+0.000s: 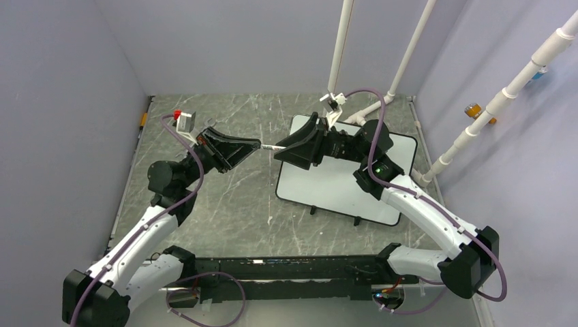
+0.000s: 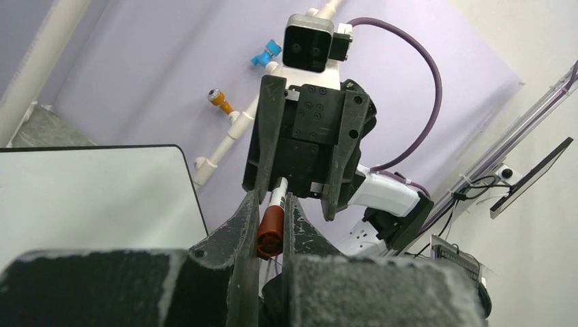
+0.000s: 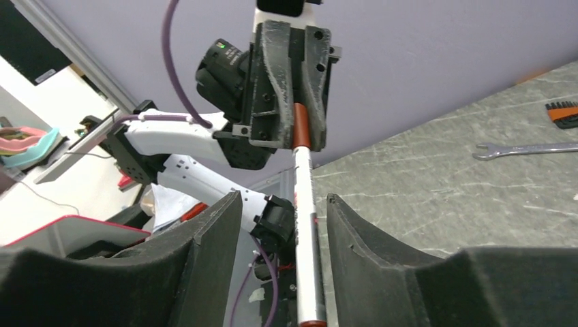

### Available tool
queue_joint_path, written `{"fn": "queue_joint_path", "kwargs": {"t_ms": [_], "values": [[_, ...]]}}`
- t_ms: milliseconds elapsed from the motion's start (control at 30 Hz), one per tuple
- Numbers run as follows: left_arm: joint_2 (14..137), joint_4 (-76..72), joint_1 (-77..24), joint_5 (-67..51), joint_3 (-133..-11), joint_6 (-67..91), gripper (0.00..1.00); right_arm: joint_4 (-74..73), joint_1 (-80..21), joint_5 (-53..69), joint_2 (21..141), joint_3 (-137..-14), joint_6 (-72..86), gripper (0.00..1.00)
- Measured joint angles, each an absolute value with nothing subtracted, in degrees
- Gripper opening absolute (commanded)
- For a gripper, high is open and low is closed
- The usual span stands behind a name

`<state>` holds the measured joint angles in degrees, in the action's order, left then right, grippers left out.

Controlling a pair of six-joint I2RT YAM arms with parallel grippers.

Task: Write a sentence on the whiteboard
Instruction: Open the whiteboard marker.

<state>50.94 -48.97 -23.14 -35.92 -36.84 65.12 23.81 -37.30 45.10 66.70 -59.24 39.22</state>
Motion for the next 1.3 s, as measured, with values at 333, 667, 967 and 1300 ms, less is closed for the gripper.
{"fn": "queue_joint_path", "kwargs": {"t_ms": [333, 667, 967, 1300], "values": [[53.3, -54.4, -23.1, -35.6, -36.4, 68.4, 0.0, 25.8, -37.3, 45.8, 68.5, -60.4, 40.7, 0.39], [53.9, -56.1, -23.4, -35.5, -35.8, 68.6, 0.0, 26.0, -37.3, 45.8, 69.2, -60.9, 41.0, 0.29], [54.0, -54.5, -23.9, -35.7, -35.8, 67.5, 0.0, 24.8, -37.2, 46.0, 69.7, -61.5, 40.2, 0.25], [54.6, -53.6, -24.1, -35.6, -36.7, 65.7, 0.0, 23.2, -36.9, 46.9, 70.3, -62.1, 39.9, 0.28]]}}
